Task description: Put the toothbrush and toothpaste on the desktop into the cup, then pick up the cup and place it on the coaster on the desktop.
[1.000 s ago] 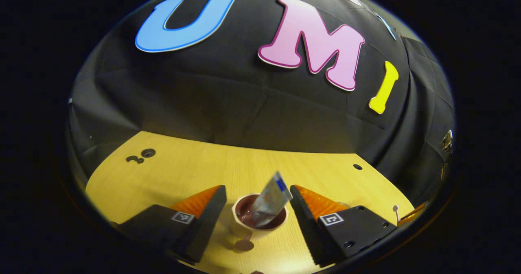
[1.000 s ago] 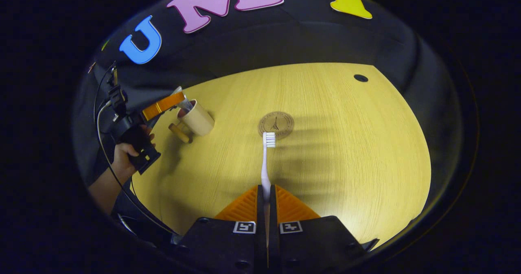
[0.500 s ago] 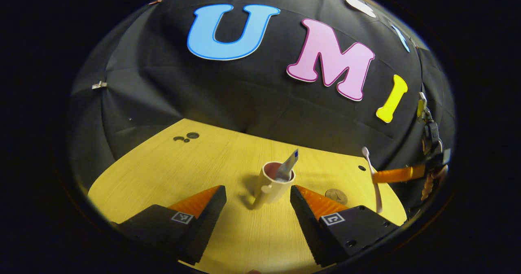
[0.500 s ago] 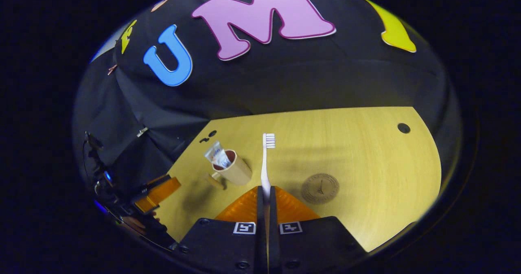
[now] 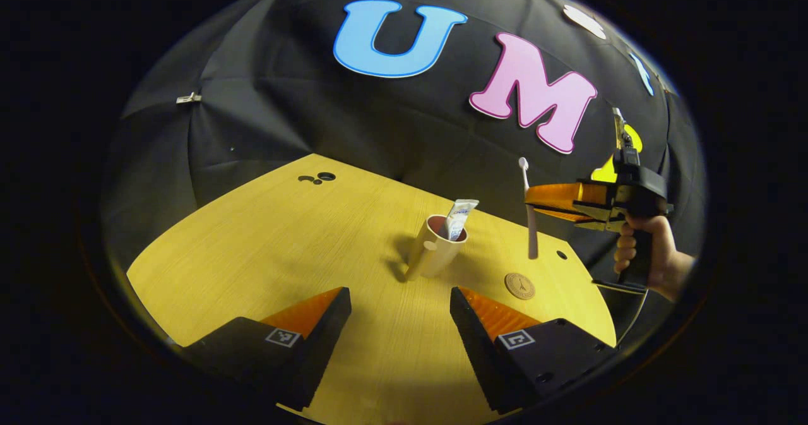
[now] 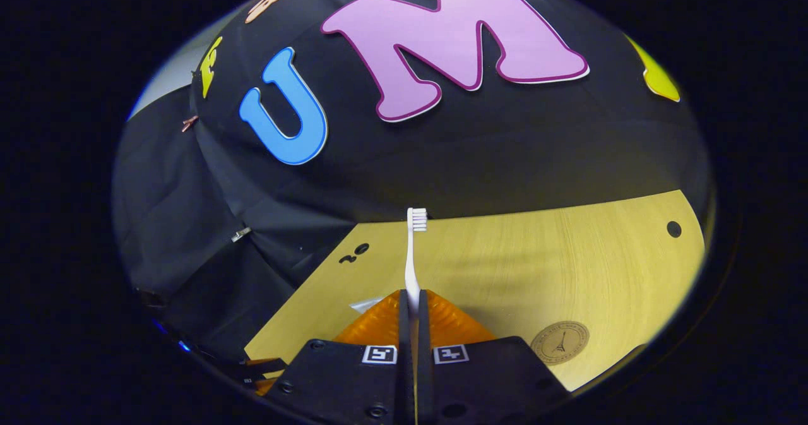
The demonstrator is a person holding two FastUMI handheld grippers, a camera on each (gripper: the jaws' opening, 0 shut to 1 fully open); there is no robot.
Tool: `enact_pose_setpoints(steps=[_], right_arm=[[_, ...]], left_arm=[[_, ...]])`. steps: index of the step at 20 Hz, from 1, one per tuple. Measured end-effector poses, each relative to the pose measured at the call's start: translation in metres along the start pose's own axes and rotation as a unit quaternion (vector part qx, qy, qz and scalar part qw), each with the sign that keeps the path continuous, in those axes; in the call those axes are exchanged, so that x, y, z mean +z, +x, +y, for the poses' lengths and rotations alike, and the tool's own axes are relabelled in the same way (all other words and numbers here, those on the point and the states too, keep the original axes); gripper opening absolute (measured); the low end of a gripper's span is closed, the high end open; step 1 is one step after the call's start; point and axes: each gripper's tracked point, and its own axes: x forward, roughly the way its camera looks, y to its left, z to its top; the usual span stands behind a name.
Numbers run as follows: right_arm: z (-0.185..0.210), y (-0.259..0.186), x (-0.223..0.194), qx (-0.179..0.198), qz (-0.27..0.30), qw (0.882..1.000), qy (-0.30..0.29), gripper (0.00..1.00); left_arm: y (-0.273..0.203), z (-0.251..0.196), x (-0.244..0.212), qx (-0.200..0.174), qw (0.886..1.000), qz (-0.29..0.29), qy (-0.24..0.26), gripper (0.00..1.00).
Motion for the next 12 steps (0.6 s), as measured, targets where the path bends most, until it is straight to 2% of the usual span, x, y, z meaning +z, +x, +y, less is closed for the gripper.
enact_pose_setpoints(steps=[6,12], right_arm=[[0.002,0.051,0.005,-0.006,-0.024,0.999,0.026,0.06],[0.002,0.091,0.007,-0.003,-0.047,0.999,-0.001,0.06]], left_arm=[[-0.006,0.020,-0.008,0.007,1.000,0.000,-0.020,0.98],[-0.002,0.045,-0.020,0.012,0.999,0.013,-0.029,0.98]])
